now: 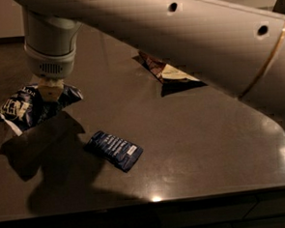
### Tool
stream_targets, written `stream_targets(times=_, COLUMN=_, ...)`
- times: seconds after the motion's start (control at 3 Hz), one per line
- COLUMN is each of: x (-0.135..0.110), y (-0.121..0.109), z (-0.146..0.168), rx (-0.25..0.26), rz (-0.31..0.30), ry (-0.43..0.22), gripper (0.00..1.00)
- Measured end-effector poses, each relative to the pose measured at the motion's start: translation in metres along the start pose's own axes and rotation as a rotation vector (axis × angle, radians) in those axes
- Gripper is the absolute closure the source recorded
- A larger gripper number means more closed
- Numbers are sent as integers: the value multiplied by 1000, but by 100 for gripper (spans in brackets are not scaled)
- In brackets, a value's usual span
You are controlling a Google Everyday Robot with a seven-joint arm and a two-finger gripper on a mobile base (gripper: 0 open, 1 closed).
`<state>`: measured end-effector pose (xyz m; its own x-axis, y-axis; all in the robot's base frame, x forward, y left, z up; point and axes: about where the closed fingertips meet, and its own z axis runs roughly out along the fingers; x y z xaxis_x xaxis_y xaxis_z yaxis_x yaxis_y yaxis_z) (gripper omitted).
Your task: Move blue chip bag near rxbar blueberry
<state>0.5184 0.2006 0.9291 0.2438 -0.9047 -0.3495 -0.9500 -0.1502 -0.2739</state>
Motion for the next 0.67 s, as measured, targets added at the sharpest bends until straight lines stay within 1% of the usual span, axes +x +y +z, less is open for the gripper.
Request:
stream_targets(times=0.33, x=13, y=15, z=-12, rx=13, rz=11, ry=34, gripper=100)
stream_targets(times=0.67, x=27, y=27, z=-24, rx=31, rz=26, ry=63, gripper=89)
